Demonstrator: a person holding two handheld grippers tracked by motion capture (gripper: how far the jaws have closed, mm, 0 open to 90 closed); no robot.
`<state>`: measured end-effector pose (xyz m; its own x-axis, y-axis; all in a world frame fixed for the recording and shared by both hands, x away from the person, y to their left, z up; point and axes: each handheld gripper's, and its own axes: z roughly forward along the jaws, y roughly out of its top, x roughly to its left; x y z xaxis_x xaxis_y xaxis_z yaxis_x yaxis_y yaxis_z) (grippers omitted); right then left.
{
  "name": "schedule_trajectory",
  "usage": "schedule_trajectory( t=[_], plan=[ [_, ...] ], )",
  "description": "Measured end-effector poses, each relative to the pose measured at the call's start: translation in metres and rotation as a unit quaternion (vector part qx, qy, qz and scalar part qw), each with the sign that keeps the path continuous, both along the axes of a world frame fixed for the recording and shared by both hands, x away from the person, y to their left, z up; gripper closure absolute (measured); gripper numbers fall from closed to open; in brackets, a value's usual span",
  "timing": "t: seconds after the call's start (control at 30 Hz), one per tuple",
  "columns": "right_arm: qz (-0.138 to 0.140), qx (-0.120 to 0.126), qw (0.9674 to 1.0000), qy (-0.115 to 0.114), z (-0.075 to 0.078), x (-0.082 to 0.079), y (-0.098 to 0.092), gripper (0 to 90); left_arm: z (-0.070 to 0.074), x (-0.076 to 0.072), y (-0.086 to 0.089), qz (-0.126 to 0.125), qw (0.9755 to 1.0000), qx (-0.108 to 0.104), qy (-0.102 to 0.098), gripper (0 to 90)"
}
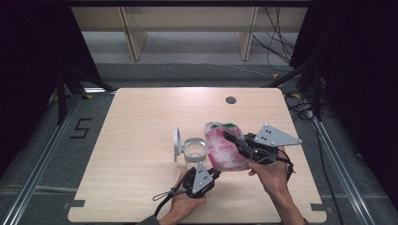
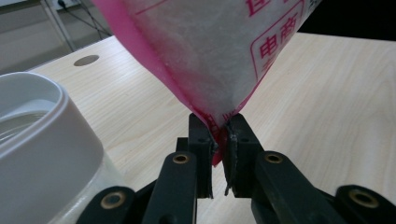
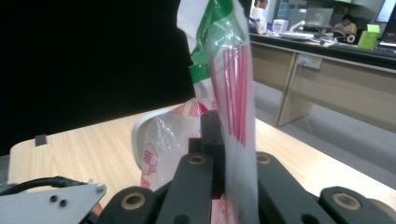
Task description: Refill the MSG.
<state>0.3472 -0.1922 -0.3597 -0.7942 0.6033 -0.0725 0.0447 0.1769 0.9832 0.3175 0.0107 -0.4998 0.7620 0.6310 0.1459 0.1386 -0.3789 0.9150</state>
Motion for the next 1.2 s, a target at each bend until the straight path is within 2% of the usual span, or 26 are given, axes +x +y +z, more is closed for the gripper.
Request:
schedule_trajectory(
  t=[0.03, 0.07, 0.13, 0.17, 0.23, 0.27, 0.3, 0.33, 0.37, 0.4, 0.43, 0.5, 0.53, 0.63, 0.67, 0.7, 0.73, 0.77, 0.8, 0.83, 0.87, 0.9, 0.93, 0.97, 1.07, 1.2],
  plan=[
    [-0.001, 0.000, 0.9999, 0.011, 0.001, 0.001, 0.001, 90.0, 0.001, 0.001, -0.001, -0.001, 1.0000, 0.006, -0.002, 82.1],
    [-0.001, -0.003, 1.0000, 0.006, 0.001, 0.004, 0.002, 90.0, 0.001, 0.001, -0.003, 0.007, 0.9999, 0.007, -0.007, 82.3],
    [0.001, 0.004, 0.9999, 0.015, 0.002, 0.009, 0.004, 90.0, 0.003, 0.003, -0.003, 0.020, 0.9994, 0.017, -0.021, 82.5],
    [-0.005, 0.001, 1.0000, 0.008, 0.003, 0.011, 0.004, 90.0, 0.005, 0.005, -0.004, 0.022, 0.9995, 0.015, -0.017, 82.5],
    [-0.010, 0.018, 0.9993, 0.031, 0.004, 0.015, 0.003, 90.0, 0.009, 0.006, -0.003, 0.034, 0.9993, 0.013, -0.014, 82.6],
    [-0.009, 0.019, 0.9993, 0.029, 0.005, 0.016, 0.002, 90.0, 0.011, 0.007, -0.004, 0.040, 0.9992, -0.002, -0.008, 82.7],
    [-0.007, 0.029, 0.9985, 0.046, 0.006, 0.016, 0.002, 90.0, 0.012, 0.007, -0.003, 0.046, 0.9989, -0.005, -0.006, 82.8],
    [-0.007, 0.028, 0.9990, 0.035, 0.007, 0.019, 0.002, 90.0, 0.013, 0.006, -0.004, 0.051, 0.9985, -0.018, -0.005, 82.9],
    [-0.009, 0.028, 0.9988, 0.038, 0.009, 0.018, 0.003, 90.0, 0.012, 0.003, -0.007, 0.051, 0.9984, -0.022, -0.009, 82.9],
    [-0.009, 0.024, 0.9991, 0.035, 0.010, 0.019, 0.004, 90.0, 0.010, 0.000, -0.009, 0.048, 0.9984, -0.023, -0.018, 83.1],
    [-0.005, 0.023, 0.9989, 0.040, 0.011, 0.019, 0.008, 90.0, 0.010, -0.002, -0.008, 0.047, 0.9987, -0.006, -0.019, 83.2],
    [-0.007, 0.013, 0.9992, 0.038, 0.010, 0.020, 0.012, 90.0, 0.007, -0.005, -0.011, 0.046, 0.9988, -0.014, -0.012, 83.3],
    [-0.005, 0.006, 0.9996, 0.028, 0.010, 0.022, 0.013, 90.0, 0.005, -0.006, -0.012, 0.043, 0.9988, -0.015, -0.017, 83.3],
    [-0.005, 0.007, 0.9989, 0.047, 0.008, 0.023, 0.018, 90.0, 0.000, -0.006, -0.017, 0.045, 0.9985, -0.022, -0.022, 83.4],
    [0.005, 0.009, 0.9988, 0.049, 0.008, 0.025, 0.018, 90.0, -0.002, -0.005, -0.017, 0.049, 0.9980, -0.028, -0.028, 83.4],
    [-0.005, 0.005, 0.9990, 0.044, 0.008, 0.026, 0.017, 90.0, -0.002, -0.005, -0.017, 0.049, 0.9980, -0.026, -0.030, 83.4],
    [-0.007, 0.006, 0.9984, 0.055, 0.008, 0.025, 0.018, 90.0, -0.004, -0.004, -0.018, 0.049, 0.9975, -0.045, -0.026, 83.4],
    [-0.013, 0.013, 0.9982, 0.058, 0.008, 0.026, 0.019, 90.0, -0.004, -0.003, -0.019, 0.052, 0.9971, -0.050, -0.025, 83.4],
    [-0.014, 0.011, 0.9979, 0.062, 0.009, 0.026, 0.018, 90.0, -0.003, -0.003, -0.018, 0.055, 0.9972, -0.044, -0.026, 83.5],
    [-0.014, 0.006, 0.9986, 0.050, 0.009, 0.029, 0.018, 90.0, -0.001, -0.005, -0.018, 0.054, 0.9974, -0.042, -0.023, 83.5],
    [-0.010, 0.013, 0.9979, 0.062, 0.009, 0.028, 0.020, 90.0, -0.001, -0.008, -0.021, 0.054, 0.9966, -0.059, -0.022, 83.5],
    [-0.010, 0.010, 0.9987, 0.048, 0.010, 0.031, 0.021, 90.0, -0.001, -0.009, -0.021, 0.056, 0.9960, -0.066, -0.022, 83.5],
    [-0.006, 0.016, 0.9980, 0.062, 0.012, 0.030, 0.023, 90.0, 0.000, -0.008, -0.020, 0.057, 0.9961, -0.063, -0.025, 83.5],
    [-0.008, 0.016, 0.9979, 0.063, 0.014, 0.030, 0.024, 90.0, 0.001, -0.008, -0.020, 0.060, 0.9955, -0.068, -0.027, 83.5],
    [-0.007, 0.011, 0.9985, 0.054, 0.017, 0.031, 0.030, 90.0, 0.000, -0.009, -0.021, 0.068, 0.9936, -0.086, -0.030, 83.5],
    [-0.004, 0.007, 0.9989, 0.047, 0.019, 0.032, 0.039, 90.0, 0.000, -0.009, -0.018, 0.074, 0.9910, -0.110, -0.017, 83.5]
  ],
)
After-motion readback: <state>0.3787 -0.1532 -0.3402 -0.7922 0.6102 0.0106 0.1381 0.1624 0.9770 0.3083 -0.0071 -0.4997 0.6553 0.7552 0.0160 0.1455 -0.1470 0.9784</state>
